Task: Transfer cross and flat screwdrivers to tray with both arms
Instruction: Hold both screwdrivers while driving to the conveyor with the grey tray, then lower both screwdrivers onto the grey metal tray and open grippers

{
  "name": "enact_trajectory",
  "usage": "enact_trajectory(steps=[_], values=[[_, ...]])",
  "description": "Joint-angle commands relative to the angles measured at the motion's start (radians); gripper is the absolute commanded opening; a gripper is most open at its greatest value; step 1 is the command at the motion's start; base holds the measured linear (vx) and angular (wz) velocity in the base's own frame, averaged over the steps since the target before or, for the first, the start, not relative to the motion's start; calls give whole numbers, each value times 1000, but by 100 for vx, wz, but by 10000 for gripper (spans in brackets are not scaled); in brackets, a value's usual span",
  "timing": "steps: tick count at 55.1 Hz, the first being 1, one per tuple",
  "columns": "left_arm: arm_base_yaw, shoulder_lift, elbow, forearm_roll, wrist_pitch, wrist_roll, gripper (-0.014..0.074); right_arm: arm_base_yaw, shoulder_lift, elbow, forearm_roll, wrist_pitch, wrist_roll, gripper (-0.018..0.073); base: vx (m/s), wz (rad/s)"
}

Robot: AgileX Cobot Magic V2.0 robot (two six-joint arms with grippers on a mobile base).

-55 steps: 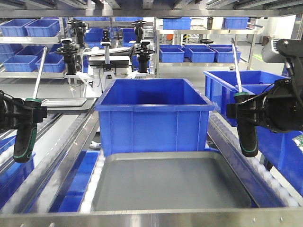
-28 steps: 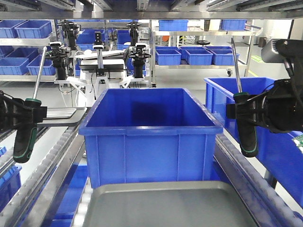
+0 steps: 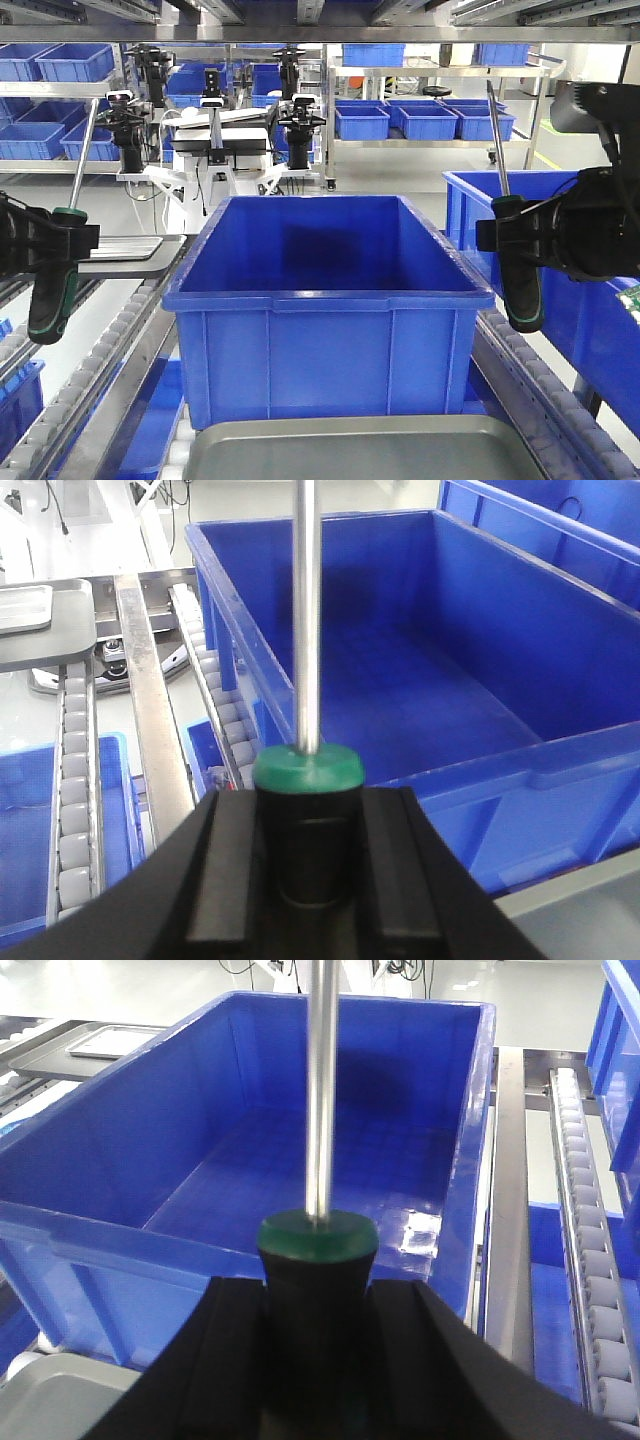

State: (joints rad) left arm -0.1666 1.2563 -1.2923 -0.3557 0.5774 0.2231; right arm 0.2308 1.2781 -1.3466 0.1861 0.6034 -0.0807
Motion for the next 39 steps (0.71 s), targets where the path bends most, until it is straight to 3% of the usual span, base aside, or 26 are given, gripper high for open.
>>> enact_trajectory(steps=[1, 27, 35, 39], values=[[-4, -25, -32, -25, -86, -9, -6, -3, -32, -37, 8, -89, 0, -8, 3, 0], [-4, -25, -32, -30, -87, -9, -6, -3, -32, -37, 8, -88, 0, -8, 0, 0], [-4, -25, -32, -91, -93, -9, -6, -3, -32, -37, 29, -89, 0, -8, 0, 0], [-5, -25, -32, -160, -68, -9, -6, -3, -32, -37, 61, -53, -2, -8, 0, 0]])
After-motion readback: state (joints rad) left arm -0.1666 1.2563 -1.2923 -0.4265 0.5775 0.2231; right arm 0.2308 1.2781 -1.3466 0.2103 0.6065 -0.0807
